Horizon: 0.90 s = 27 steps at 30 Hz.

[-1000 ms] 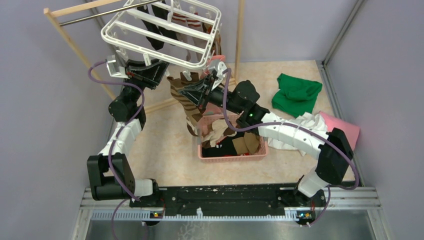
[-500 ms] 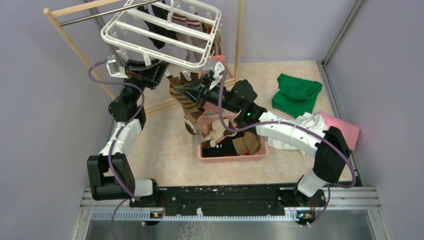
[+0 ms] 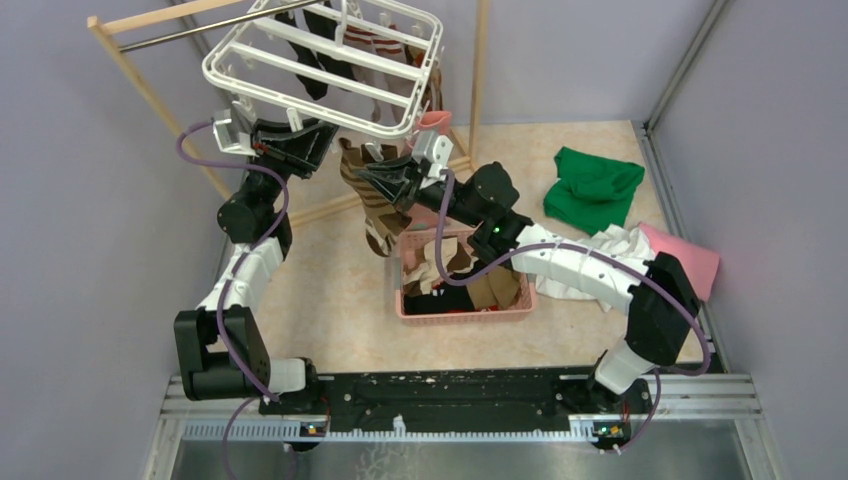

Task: Clip the socks to the hanger
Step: Clamp the sock onto the hanger.

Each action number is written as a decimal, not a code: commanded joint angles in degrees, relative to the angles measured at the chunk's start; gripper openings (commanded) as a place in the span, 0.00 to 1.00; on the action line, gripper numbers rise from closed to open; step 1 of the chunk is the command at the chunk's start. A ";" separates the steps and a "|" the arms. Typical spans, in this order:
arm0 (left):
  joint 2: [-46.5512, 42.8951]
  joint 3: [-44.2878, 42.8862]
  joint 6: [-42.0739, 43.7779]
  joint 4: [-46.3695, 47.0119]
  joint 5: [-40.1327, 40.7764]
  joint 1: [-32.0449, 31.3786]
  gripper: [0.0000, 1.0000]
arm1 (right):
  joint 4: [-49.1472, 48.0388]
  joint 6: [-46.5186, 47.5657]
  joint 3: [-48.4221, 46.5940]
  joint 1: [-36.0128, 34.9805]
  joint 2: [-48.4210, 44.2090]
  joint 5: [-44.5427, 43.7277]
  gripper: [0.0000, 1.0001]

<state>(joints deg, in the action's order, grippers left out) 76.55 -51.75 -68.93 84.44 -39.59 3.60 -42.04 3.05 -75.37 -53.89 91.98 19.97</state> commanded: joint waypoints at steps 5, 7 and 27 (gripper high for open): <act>-0.67 -2.04 -0.29 13.89 1.03 -0.17 0.04 | -2.97 4.51 4.36 -0.78 -2.28 3.60 0.00; -1.26 -2.04 -0.04 13.13 1.53 -0.17 0.04 | -3.12 7.82 6.49 -0.77 -3.41 3.25 0.00; -5.59 -1.12 2.05 5.67 0.41 -0.26 0.03 | -19.89 26.40 13.98 -5.20 -2.77 -3.00 0.00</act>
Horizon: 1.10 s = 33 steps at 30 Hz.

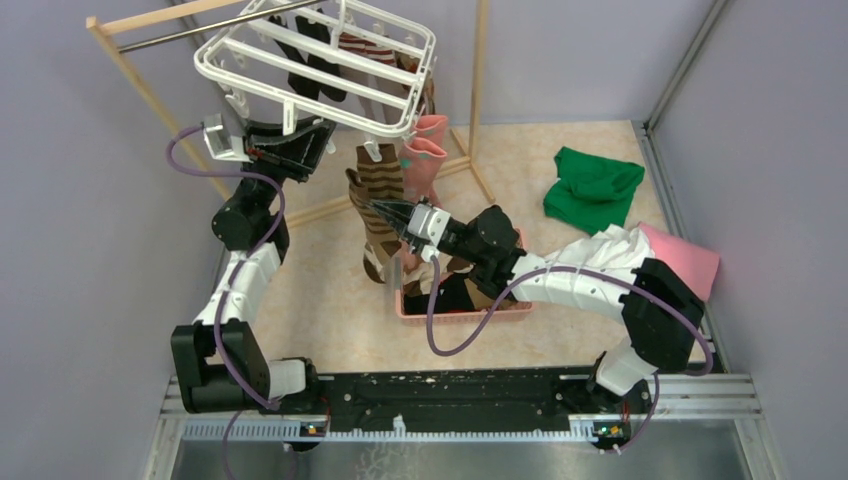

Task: Clip the socks to the hanger
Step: Clamp the sock onto the hanger.

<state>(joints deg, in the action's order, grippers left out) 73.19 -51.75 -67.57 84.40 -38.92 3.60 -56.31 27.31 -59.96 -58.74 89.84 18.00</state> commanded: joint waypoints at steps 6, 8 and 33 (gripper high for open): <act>-2.47 -1.33 0.89 4.89 -0.50 -0.25 0.03 | -6.25 1.36 -3.63 -0.41 1.06 -0.99 0.00; -2.39 -1.50 0.78 4.73 -0.46 -0.25 0.03 | -6.09 1.08 -4.24 -0.41 1.50 -0.87 0.00; -0.83 -3.07 -0.68 6.29 -3.54 -0.25 0.03 | -5.66 -0.24 -9.64 -1.20 5.26 -0.20 0.01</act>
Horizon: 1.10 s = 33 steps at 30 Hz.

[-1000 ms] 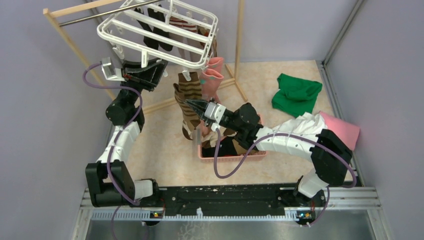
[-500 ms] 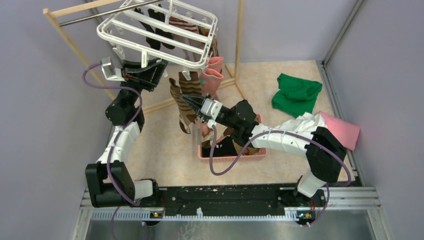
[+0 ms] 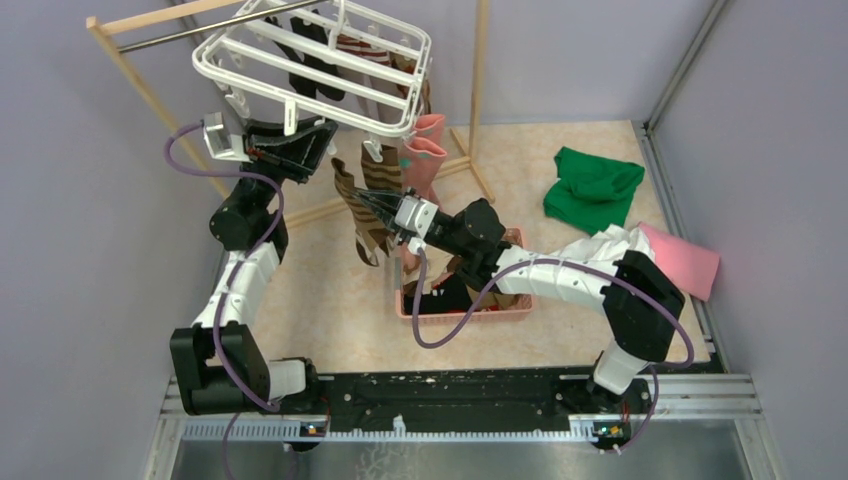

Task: Clip the socks to the hanger
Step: Clamp the sock onto the hanger.

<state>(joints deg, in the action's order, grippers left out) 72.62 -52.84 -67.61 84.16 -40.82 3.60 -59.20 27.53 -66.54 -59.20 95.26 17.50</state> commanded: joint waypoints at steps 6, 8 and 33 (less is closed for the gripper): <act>-1.21 -0.88 0.83 4.43 -1.46 -0.21 0.03 | -2.75 -0.43 -4.28 -0.83 0.25 -0.38 0.01; -1.16 -0.70 0.91 4.49 -1.58 -0.28 0.03 | -3.01 -0.65 -4.59 -0.83 0.32 -0.30 0.01; 2.24 -2.83 -6.18 15.70 -7.57 -0.17 0.02 | 0.62 -6.81 -1.40 2.63 -4.59 17.49 0.02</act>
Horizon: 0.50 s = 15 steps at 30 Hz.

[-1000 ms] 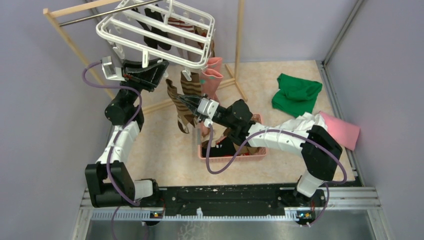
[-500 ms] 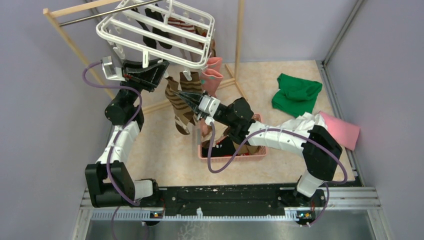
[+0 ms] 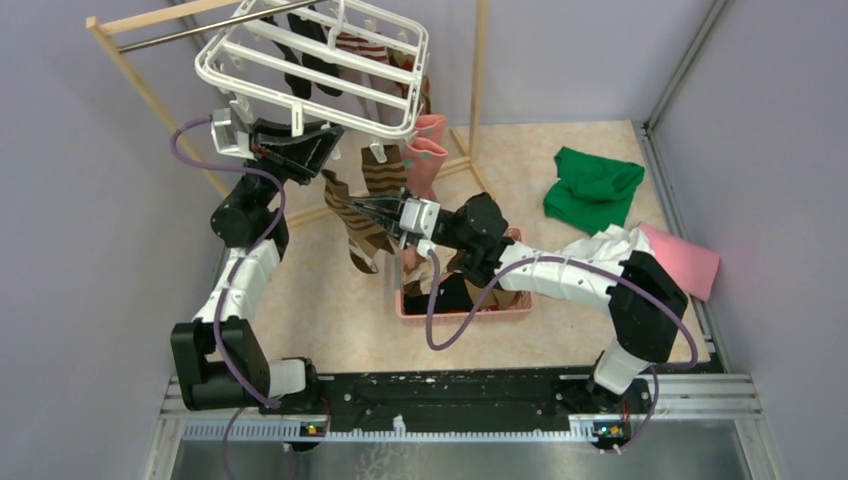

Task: Clip the socks to the hanger
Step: Clamp the sock onto the hanger.

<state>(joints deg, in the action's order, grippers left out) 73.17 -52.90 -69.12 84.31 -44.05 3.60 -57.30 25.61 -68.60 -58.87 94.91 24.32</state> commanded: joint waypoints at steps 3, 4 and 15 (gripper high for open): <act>3.49 -4.39 -8.18 18.40 -5.62 -0.06 0.01 | -0.90 -8.61 0.99 4.71 -4.85 15.91 0.02; 3.53 -4.74 -8.45 18.40 -6.22 -0.02 0.01 | -0.79 -9.12 1.12 5.26 -5.03 17.00 0.02; 2.19 -4.83 -8.30 18.37 -7.15 0.02 0.01 | -1.37 -14.28 -0.50 8.20 -3.47 21.67 0.01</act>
<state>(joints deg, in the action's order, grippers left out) 76.99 -55.46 -76.62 84.42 -49.98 3.60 -56.53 13.89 -67.72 -50.83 92.49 41.63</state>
